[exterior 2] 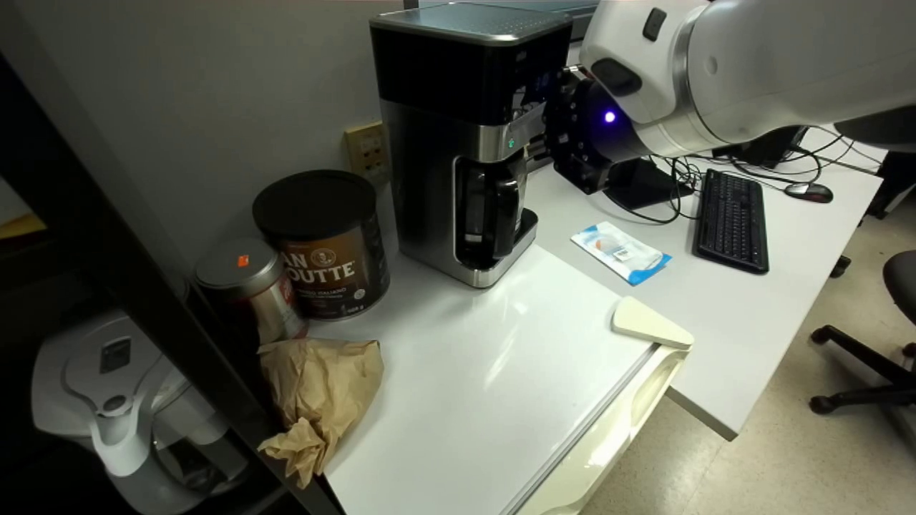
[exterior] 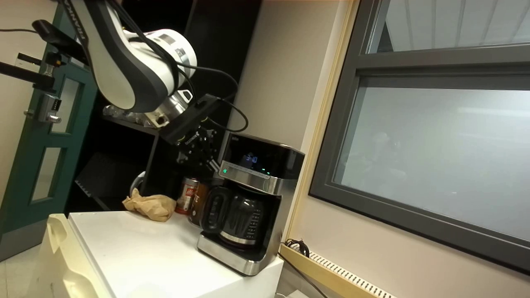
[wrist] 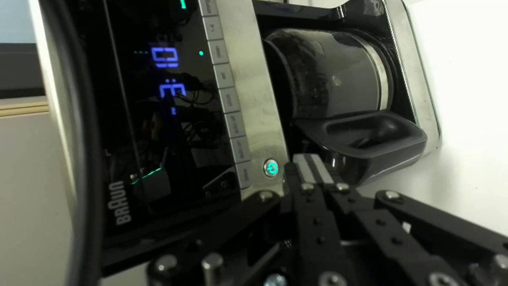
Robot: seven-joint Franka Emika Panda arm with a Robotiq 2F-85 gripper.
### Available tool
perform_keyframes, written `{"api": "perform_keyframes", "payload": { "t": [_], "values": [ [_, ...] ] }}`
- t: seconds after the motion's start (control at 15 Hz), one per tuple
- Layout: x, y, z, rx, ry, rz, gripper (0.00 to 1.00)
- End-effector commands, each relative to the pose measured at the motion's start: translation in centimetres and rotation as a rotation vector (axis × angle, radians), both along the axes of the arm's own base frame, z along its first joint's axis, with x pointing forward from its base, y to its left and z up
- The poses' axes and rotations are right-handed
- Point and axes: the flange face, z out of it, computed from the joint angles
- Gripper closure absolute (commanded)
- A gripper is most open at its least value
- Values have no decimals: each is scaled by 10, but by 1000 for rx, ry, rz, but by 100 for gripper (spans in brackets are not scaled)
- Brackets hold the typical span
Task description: Press some buttons on the coffee maker
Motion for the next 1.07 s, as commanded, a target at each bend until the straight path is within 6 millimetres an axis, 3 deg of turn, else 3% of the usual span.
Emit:
{"api": "perform_keyframes", "payload": {
  "t": [0.0,1.0],
  "values": [
    [3,0,4,-8,-23,-14,100],
    [25,1,5,3,-16,-63,100]
  ]
}}
